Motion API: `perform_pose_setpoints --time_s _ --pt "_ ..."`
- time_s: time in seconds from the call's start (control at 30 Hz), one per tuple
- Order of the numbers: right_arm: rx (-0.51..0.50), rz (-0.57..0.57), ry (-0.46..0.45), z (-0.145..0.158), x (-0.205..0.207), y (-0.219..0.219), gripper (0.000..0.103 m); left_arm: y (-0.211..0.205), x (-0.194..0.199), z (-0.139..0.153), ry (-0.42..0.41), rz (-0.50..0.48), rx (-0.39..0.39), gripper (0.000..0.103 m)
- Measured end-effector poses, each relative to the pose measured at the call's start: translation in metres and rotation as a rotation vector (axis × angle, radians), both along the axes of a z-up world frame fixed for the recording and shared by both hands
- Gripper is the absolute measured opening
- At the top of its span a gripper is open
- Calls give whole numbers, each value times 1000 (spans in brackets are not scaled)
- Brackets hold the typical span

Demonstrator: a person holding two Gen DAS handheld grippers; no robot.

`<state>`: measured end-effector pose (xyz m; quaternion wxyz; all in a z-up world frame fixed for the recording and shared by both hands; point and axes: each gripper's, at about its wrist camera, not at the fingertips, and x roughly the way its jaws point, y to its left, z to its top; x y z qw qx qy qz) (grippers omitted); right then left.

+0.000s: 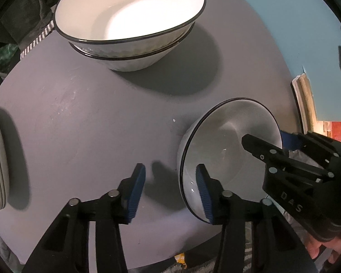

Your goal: Organize plates and bowls

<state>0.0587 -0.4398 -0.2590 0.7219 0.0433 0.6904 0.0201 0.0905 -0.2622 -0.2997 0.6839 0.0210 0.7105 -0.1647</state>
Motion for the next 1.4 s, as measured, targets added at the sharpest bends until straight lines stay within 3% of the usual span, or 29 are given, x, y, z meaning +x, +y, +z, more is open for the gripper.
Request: perform_pose_setpoints --time_s 0.07,0.1,0.2,0.47,0.93,1.4 --pt "5 1 9 -4 -1 2 26 1 2 0 7 -2 0 39" --pt "9 2 12 -4 -1 3 23 1 2 -1 14 -5 1 30" --pt "11 6 18 -7 -3 6 15 2 9 -2 47 -5 -17 20" --pt "8 24 19 -6 0 17 7 -3 9 -3 55 -27 -29 9" --pt "24 22 49 8 7 21 6 -4 7 1 72 -22 9 9" --pt "10 69 -1 53 32 25 6 14 17 55 4 15 -27 9"
